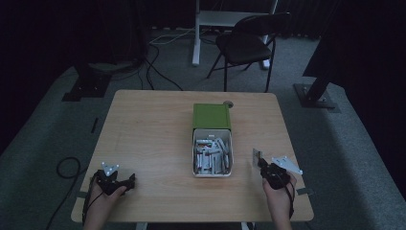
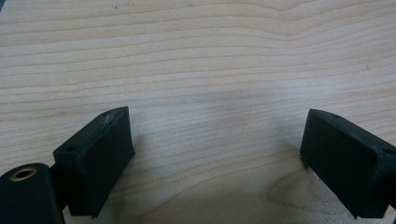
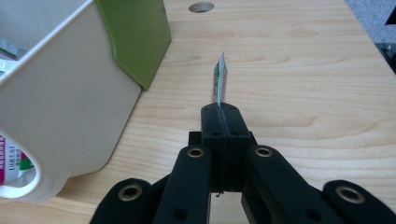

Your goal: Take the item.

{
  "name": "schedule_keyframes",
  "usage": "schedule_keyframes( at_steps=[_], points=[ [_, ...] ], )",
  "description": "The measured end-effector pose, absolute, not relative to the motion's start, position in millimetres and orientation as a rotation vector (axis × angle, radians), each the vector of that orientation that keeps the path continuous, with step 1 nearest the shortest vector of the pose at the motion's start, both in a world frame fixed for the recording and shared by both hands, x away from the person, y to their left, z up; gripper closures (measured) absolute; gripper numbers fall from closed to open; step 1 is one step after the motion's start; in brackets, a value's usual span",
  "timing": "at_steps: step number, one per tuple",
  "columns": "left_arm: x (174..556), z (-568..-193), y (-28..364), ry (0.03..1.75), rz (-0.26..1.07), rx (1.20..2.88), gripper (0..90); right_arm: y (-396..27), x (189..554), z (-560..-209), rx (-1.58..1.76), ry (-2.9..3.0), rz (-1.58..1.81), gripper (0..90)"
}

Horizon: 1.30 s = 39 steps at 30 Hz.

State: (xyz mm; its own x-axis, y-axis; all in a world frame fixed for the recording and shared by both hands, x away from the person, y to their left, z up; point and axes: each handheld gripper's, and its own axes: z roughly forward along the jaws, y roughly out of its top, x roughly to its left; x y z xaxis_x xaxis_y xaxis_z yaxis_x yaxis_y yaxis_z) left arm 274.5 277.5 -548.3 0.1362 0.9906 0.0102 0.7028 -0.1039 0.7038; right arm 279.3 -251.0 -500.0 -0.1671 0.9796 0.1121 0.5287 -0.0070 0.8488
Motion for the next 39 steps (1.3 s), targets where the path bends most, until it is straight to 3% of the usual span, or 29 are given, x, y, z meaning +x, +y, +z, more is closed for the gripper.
schedule_keyframes(
  at_steps=[31, 39],
  points=[
    [274, -548, 278, 1.623, 0.679, 1.869, 10.0, -290, 290, -537, 1.748, 1.711, 0.882, 83.8],
    [274, -548, 278, 1.623, 0.679, 1.869, 10.0, -295, 297, -538, 1.767, 1.710, 0.881, 75.2]
  ],
)
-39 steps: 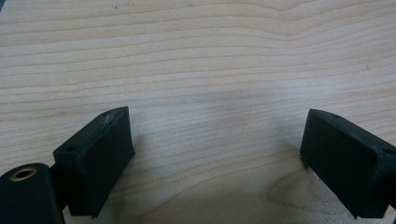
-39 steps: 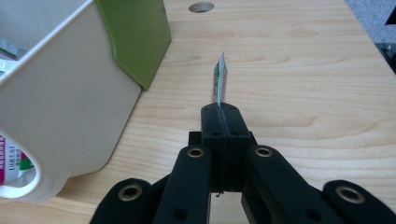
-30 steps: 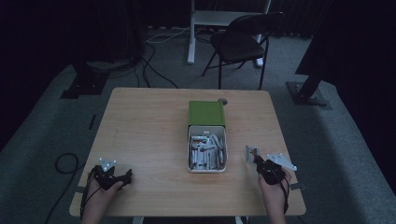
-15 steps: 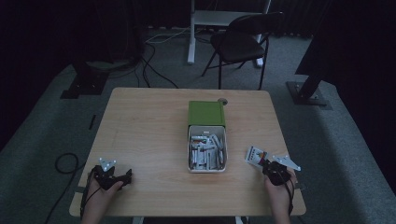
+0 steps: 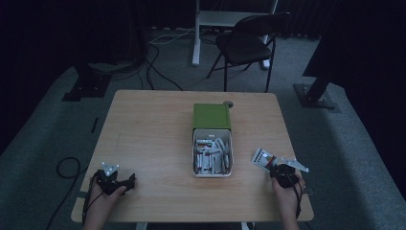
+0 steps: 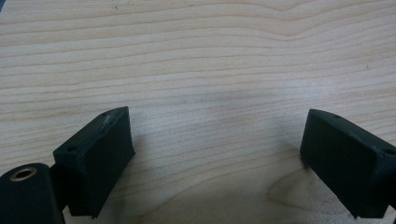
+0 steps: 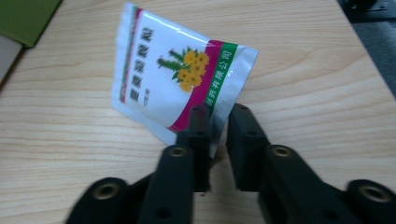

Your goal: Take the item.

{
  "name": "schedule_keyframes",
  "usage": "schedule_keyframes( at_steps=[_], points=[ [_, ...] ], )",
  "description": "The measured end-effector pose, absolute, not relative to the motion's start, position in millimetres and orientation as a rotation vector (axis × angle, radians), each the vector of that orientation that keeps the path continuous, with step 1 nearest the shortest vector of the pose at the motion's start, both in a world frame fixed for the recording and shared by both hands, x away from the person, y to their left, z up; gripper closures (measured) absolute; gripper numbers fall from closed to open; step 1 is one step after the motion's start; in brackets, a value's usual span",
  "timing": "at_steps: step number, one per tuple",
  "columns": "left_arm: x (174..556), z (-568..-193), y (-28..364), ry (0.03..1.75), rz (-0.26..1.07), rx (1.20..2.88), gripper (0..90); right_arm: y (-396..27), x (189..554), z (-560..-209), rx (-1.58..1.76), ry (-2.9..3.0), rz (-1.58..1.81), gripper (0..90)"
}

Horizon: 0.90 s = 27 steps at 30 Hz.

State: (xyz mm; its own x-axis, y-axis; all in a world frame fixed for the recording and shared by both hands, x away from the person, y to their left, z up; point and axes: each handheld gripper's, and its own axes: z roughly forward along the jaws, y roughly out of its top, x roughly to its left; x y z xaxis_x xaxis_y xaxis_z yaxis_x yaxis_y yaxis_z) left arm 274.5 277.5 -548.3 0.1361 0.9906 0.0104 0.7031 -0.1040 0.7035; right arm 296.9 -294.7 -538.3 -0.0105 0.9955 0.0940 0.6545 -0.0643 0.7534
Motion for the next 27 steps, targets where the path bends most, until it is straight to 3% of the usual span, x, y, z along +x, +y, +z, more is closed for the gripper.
schedule_keyframes(
  at_steps=[5, 9, 27],
  points=[
    [274.4, -548.3, 277.5, 1.623, 0.679, 1.869, 10.1, -300.1, 297.5, -541.1, 1.747, 1.704, 0.917, 59.6],
    [274.5, -548.3, 277.5, 1.623, 0.679, 1.868, 10.0, -302.3, 296.1, -542.0, 1.726, 1.715, 0.940, 52.2],
    [274.7, -548.0, 277.5, 1.624, 0.677, 1.870, 10.0, -294.0, 288.0, -542.6, 1.538, 1.878, 1.116, 37.7]
  ],
)
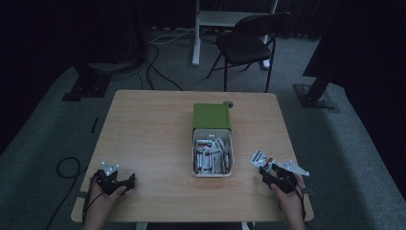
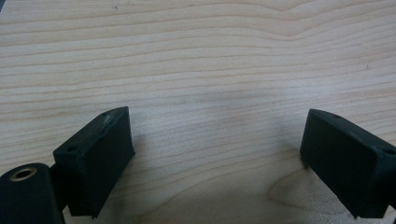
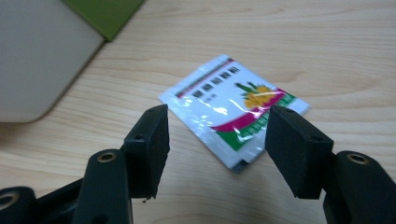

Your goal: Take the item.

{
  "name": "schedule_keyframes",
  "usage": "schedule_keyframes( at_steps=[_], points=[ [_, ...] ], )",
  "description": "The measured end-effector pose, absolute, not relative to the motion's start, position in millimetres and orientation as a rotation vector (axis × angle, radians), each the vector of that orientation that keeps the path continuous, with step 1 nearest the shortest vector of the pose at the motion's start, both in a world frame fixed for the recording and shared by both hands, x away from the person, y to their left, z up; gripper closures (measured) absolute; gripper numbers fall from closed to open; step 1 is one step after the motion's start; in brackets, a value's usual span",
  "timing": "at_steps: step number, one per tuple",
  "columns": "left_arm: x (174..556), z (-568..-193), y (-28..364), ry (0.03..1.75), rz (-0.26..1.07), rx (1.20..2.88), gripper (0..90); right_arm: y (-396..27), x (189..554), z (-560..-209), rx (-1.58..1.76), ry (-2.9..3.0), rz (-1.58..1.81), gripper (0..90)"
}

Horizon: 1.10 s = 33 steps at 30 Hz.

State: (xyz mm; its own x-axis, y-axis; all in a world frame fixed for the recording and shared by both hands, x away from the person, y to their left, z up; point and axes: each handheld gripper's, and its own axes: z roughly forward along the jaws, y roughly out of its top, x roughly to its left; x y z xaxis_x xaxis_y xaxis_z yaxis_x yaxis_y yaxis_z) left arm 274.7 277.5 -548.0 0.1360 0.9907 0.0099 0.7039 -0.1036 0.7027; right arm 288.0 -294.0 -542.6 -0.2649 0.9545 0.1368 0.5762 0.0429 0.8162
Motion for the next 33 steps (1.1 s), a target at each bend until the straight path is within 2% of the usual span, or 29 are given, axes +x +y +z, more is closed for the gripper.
schedule_keyframes(
  at_steps=[8, 33],
  points=[
    [275, -548, 277, 1.624, 0.678, 1.867, 10.0, -290, 286, -540, 1.483, 1.936, 1.174, 33.2],
    [275, -548, 278, 1.624, 0.677, 1.869, 10.0, -261, 277, -548, 1.049, 2.310, 1.276, 31.9]
  ],
)
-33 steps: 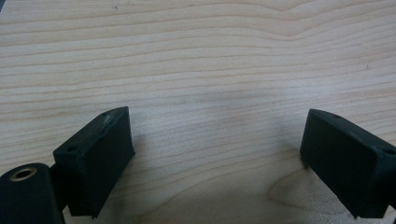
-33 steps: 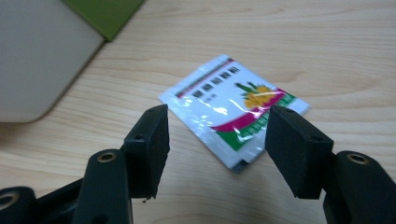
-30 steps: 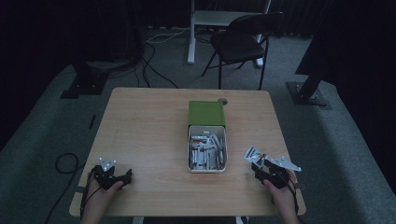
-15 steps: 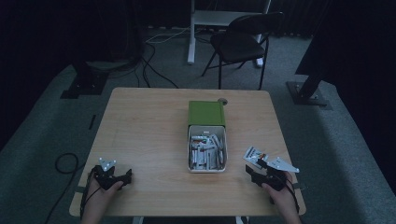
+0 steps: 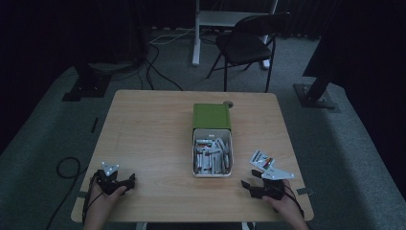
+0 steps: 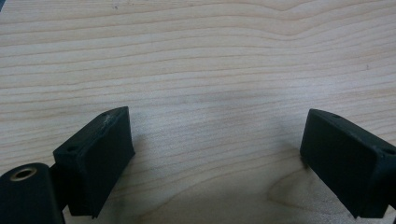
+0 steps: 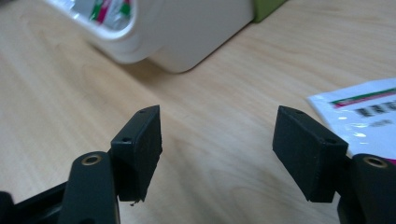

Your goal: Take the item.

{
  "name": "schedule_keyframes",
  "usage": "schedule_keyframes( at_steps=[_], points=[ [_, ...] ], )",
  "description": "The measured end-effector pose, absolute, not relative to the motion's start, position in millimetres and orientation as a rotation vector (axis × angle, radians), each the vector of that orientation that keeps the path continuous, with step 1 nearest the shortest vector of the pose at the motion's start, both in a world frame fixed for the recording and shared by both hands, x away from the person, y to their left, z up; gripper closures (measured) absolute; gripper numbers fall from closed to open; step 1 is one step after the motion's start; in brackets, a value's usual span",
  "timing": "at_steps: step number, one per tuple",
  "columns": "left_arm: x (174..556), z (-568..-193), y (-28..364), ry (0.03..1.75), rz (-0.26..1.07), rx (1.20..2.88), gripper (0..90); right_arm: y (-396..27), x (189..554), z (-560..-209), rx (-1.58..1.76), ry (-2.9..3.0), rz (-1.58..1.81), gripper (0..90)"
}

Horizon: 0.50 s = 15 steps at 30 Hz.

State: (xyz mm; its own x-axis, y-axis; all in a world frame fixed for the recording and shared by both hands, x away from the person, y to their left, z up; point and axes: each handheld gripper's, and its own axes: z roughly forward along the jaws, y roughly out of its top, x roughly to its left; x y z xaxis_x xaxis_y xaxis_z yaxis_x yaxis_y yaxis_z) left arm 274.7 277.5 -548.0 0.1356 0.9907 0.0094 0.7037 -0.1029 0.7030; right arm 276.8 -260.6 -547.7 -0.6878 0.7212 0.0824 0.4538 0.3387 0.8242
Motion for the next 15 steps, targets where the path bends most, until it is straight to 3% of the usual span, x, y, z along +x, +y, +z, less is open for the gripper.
schedule_keyframes(
  at_steps=[11, 15],
  points=[
    [274, -548, 276, 1.548, 0.647, 1.922, 10.7, -249, 278, -551, 0.941, 2.495, 1.155, 26.0],
    [272, -547, 274, 1.454, 0.623, 1.973, 15.0, -247, 278, -551, 0.932, 2.507, 1.152, 23.4]
  ],
)
